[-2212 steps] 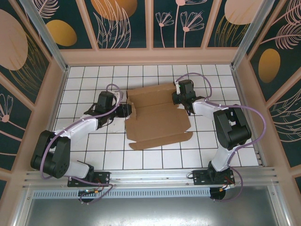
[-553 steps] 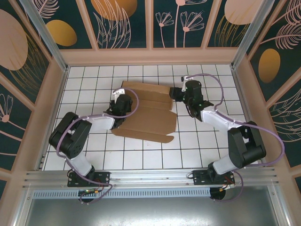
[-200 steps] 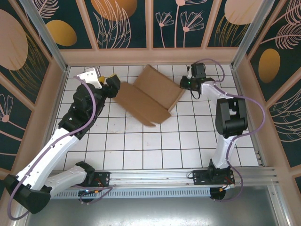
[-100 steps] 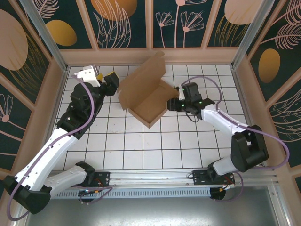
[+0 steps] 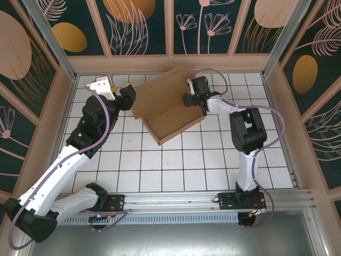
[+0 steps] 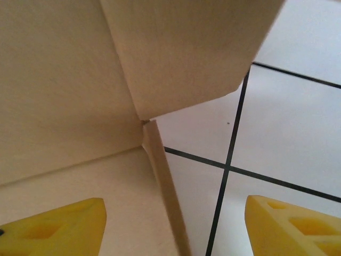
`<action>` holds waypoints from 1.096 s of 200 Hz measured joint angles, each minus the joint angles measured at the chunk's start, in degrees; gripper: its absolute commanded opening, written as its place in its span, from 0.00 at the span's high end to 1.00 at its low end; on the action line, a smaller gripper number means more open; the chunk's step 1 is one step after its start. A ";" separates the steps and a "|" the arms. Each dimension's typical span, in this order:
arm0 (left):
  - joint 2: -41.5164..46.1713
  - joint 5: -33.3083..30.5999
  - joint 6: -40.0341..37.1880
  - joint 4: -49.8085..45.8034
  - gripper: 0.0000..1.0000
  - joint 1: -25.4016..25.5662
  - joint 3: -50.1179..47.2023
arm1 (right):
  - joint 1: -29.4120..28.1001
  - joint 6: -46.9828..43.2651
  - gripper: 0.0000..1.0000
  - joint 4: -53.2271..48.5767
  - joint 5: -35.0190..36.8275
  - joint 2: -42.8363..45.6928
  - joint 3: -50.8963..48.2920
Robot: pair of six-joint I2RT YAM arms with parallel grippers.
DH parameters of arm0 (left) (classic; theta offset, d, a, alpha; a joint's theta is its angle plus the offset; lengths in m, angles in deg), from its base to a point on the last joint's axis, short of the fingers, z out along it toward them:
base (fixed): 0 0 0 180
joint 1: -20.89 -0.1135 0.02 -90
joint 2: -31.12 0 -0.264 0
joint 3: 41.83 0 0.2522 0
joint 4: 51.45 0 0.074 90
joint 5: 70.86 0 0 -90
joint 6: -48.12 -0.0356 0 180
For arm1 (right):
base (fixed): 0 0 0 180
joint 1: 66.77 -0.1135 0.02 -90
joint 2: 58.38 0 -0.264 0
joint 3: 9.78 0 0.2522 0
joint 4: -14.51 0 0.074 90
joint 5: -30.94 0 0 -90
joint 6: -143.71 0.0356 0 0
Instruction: Fold the paper box
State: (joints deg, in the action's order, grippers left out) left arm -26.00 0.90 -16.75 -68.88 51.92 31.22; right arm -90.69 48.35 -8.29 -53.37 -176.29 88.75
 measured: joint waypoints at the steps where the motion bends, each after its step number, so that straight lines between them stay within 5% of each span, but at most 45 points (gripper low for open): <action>1: 0.00 0.00 0.00 0.00 0.34 0.00 -0.02 | 0.02 -0.07 0.34 -0.09 0.04 -0.13 0.11; 115: 0.63 -0.42 -1.51 2.99 0.31 0.00 -6.21 | 1.11 -4.81 0.70 -6.82 0.09 -5.31 2.93; 148: 0.63 -0.42 -1.55 3.56 0.31 0.00 -6.91 | 0.83 -4.33 0.97 -7.76 0.55 -6.67 3.61; 219: 1.97 -0.42 -1.57 4.26 0.31 0.00 -7.58 | -3.72 -2.75 0.94 -8.79 14.71 -6.34 1.75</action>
State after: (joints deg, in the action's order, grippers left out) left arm -24.03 0.49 -18.33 -64.61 51.92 23.63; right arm -94.40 45.59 -17.08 -38.66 -182.62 90.50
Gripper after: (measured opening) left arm 0.692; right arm 0.096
